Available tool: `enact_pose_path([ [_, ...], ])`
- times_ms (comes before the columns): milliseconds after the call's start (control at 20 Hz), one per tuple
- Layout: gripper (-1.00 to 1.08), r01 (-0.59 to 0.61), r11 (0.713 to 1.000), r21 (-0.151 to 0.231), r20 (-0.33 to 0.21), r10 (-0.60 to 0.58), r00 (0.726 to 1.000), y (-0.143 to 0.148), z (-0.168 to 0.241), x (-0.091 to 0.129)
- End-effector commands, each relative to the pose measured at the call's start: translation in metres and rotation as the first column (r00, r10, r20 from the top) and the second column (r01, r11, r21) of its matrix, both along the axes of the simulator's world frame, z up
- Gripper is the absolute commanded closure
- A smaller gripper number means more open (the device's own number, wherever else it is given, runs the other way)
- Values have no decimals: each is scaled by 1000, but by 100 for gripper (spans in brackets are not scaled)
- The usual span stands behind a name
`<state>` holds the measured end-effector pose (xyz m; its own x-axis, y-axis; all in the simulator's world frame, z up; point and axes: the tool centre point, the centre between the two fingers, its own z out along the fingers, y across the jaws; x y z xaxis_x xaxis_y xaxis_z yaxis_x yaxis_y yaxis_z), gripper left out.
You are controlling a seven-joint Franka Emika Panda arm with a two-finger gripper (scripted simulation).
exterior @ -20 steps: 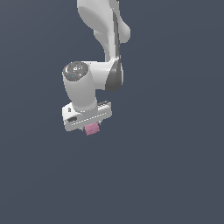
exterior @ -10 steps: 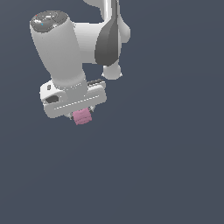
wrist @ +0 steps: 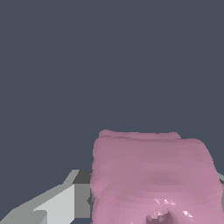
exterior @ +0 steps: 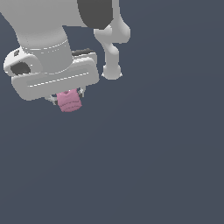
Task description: Pick up the object and move it to a goal position.
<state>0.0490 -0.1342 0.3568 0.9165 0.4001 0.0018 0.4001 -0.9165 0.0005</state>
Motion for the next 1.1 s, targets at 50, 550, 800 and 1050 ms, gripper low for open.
enact_pose_path([
  [50, 108, 0, 1000, 0, -2, 0, 1000, -5, 26, 4],
  [550, 108, 0, 1000, 0, -2, 0, 1000, -13, 67, 12],
  [800, 108, 0, 1000, 0, -2, 0, 1000, -14, 75, 14],
  [1050, 108, 0, 1000, 0, -2, 0, 1000, -15, 78, 15],
])
